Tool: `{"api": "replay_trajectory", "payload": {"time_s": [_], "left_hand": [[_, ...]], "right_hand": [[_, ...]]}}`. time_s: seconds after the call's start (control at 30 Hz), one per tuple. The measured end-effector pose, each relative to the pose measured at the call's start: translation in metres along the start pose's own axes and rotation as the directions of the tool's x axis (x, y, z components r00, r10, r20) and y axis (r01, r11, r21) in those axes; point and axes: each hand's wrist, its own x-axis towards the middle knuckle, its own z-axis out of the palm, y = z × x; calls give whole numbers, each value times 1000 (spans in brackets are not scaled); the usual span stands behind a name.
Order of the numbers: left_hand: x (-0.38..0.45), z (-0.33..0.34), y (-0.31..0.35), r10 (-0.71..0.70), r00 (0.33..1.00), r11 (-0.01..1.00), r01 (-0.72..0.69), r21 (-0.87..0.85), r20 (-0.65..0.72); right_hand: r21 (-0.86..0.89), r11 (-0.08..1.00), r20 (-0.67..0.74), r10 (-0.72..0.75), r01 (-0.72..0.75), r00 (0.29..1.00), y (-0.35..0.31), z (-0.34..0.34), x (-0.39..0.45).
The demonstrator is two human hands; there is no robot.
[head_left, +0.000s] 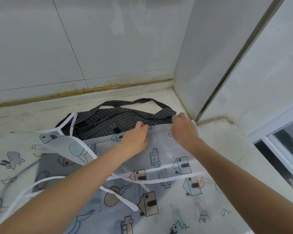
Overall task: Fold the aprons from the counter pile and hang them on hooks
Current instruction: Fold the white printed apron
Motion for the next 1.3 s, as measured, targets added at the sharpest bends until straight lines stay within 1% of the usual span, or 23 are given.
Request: {"api": "replay_trajectory", "payload": {"time_s": [0.1, 0.23, 0.3, 0.37, 0.4, 0.43, 0.53, 0.6, 0.63, 0.67, 0.7, 0.73, 0.77, 0.8, 0.83, 0.87, 0.9, 0.93, 0.97, 1.03, 1.1, 1.23, 1.3], "left_hand": [[19, 10, 12, -56, 998, 993, 59, -101, 36], [35, 21, 10, -107, 993, 981, 112, -159, 39], [38, 24, 4, -125, 992, 975, 127, -181, 25], [39, 25, -3, -122, 992, 979, 125, -161, 26], [40, 25, -6, -122, 991, 980, 127, -154, 46], [42, 22, -9, -124, 989, 978, 135, -158, 76], [50, 13, -14, -125, 976, 973, 156, -168, 178], [57, 5, -21, -111, 973, 969, 151, -195, 203], [60, 2, -24, -100, 971, 962, 149, -227, 216], [61, -3, -27, -91, 966, 954, 154, -257, 241], [63, -6, -29, -85, 960, 947, 162, -279, 266], [64, -9, -30, -87, 957, 947, 166, -276, 277], [65, -10, -29, -91, 963, 955, 157, -253, 254], [66, -9, -26, -104, 975, 968, 144, -207, 194], [66, -7, -22, -125, 987, 978, 140, -158, 102], [66, -4, -17, -140, 990, 981, 139, -138, 6], [63, -1, -13, -140, 988, 981, 131, -145, -60], [59, 2, -9, -114, 991, 984, 102, -148, -72], [53, 6, -7, -67, 998, 989, 63, -134, -22], [38, 10, -9, 13, 992, 1000, -10, -25, 127], [23, 8, -20, -8, 975, 992, -20, 124, 223], [-7, -10, -56, -261, 936, 921, 167, 352, 238], [-25, -17, -80, -367, 900, 883, 258, 393, 236]], "right_hand": [[127, 968, 80, 208, -217, 975, 25, 5, 14], [405, 806, 168, 398, -431, 902, 53, 13, 28], [591, 642, 171, 491, -488, 854, 62, 12, 33], [807, 358, 210, 569, -469, 795, 68, 9, 35], [873, 226, 229, 592, -433, 773, 70, 7, 36], [903, 136, 250, 605, -407, 756, 69, 4, 36], [924, -60, 336, 597, -377, 729, 70, 0, 39], [925, -159, 377, 518, -346, 768, 76, 1, 42], [927, -161, 373, 474, -338, 797, 79, 3, 43], [936, -80, 341, 453, -343, 824, 80, 5, 42], [929, 109, 269, 461, -355, 846, 80, 7, 39], [867, 355, 156, 472, -349, 868, 78, 10, 35], [767, 574, 10, 437, -287, 900, 74, 15, 29], [668, 722, -113, 336, -179, 935, 67, 18, 21], [581, 812, -160, 180, -55, 971, 58, 23, 13], [479, 875, -120, -14, 70, 993, 51, 29, 5], [350, 918, -7, -196, 186, 981, 45, 37, -1], [207, 939, 147, -307, 274, 940, 41, 44, -5], [101, 943, 273, -334, 318, 902, 38, 49, -7], [0, 960, 409, -257, 282, 876, 34, 50, -5], [-61, 967, 480, -189, 248, 856, 27, 47, 2], [-285, 946, 578, 42, 153, 815, -1, 38, 20], [-376, 916, 603, 128, 140, 787, -29, 24, 21]]}}
